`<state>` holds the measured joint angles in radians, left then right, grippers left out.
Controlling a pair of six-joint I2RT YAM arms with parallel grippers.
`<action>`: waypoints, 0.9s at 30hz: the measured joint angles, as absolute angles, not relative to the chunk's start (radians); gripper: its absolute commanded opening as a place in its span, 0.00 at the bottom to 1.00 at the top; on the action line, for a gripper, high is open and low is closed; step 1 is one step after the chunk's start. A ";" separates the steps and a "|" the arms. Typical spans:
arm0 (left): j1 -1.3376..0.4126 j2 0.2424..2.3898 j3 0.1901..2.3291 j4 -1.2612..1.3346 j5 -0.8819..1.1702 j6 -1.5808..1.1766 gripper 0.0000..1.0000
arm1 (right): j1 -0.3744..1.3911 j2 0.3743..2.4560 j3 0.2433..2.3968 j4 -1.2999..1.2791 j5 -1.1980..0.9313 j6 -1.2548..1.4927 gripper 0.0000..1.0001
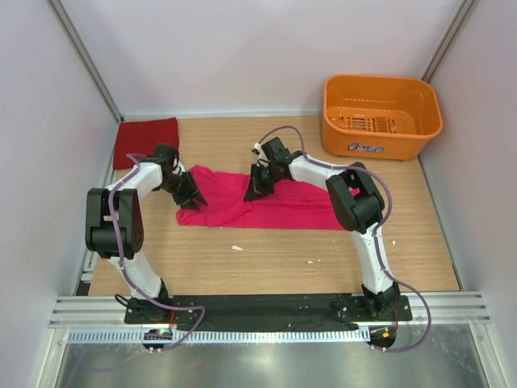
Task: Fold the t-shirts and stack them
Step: Fold the tshirt
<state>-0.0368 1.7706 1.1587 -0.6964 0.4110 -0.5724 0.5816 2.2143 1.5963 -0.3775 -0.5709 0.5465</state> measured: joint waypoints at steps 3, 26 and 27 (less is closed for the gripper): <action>-0.037 1.771 1.149 -0.687 0.405 -0.575 0.34 | 0.582 2.221 1.618 -0.387 -0.550 0.537 0.01; -0.027 1.734 1.076 -0.579 0.360 -0.601 0.23 | 0.565 2.209 1.581 -0.338 -0.485 0.541 0.23; -0.028 1.718 1.074 -0.577 0.363 -0.606 0.23 | 0.565 2.207 1.582 -0.342 -0.485 0.540 0.25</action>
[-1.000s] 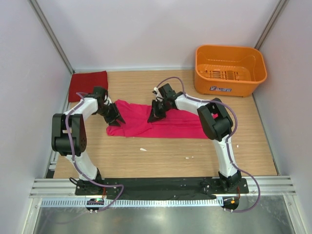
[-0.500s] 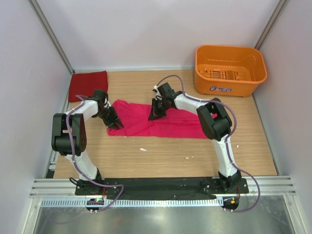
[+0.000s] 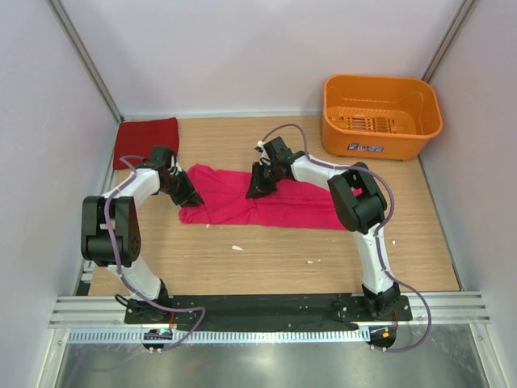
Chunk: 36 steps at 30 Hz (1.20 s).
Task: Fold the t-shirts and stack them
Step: Fold the tshirt
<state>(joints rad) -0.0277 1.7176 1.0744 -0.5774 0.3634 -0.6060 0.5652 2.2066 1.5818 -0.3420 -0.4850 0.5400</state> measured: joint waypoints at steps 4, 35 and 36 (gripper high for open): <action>-0.028 1.661 1.074 -0.550 0.395 -0.648 0.22 | 0.564 2.195 1.585 -0.377 -0.485 0.535 0.31; -0.033 1.873 1.196 -0.444 0.467 -0.664 0.27 | 0.570 2.098 1.609 -0.510 -0.501 0.491 0.33; -0.035 1.841 1.188 -0.450 0.465 -0.664 0.26 | 0.574 2.104 1.617 -0.509 -0.504 0.492 0.33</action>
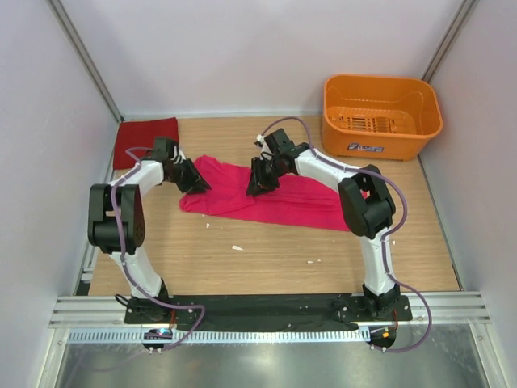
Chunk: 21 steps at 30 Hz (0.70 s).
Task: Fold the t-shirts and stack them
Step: Fold the tshirt
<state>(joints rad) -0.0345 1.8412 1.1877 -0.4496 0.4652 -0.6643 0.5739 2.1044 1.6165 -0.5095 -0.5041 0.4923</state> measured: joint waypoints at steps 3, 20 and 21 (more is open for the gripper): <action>-0.043 1.764 1.165 -0.452 0.470 -0.674 0.21 | 0.583 2.130 1.637 -0.497 -0.515 0.500 0.33; -0.078 1.848 1.071 -0.396 0.492 -0.695 0.45 | 0.581 2.226 1.659 -0.502 -0.491 0.479 0.44; -0.082 1.843 1.080 -0.403 0.480 -0.693 0.48 | 0.581 2.218 1.659 -0.515 -0.479 0.473 0.47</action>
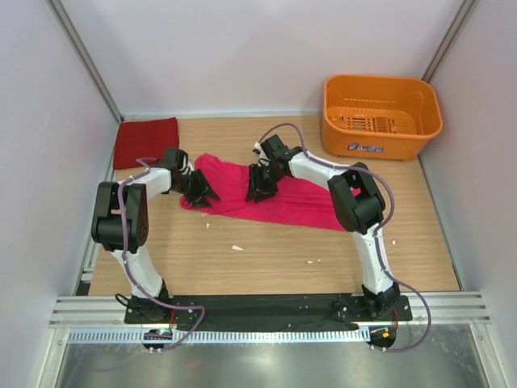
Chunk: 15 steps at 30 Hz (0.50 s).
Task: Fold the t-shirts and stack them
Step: Fold the tshirt
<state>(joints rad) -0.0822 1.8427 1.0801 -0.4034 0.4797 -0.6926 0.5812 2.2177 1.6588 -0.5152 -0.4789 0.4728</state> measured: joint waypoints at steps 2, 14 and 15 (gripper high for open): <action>-0.098 1.820 1.102 -0.425 0.442 -0.691 0.53 | 0.581 2.186 1.658 -0.553 -0.445 0.457 0.57; -0.224 1.749 1.264 -0.462 0.268 -0.784 0.54 | 0.408 1.739 1.405 -0.683 -0.200 0.361 0.75; -0.237 1.766 1.271 -0.463 0.246 -0.804 0.55 | 0.370 1.729 1.380 -0.685 -0.191 0.359 0.75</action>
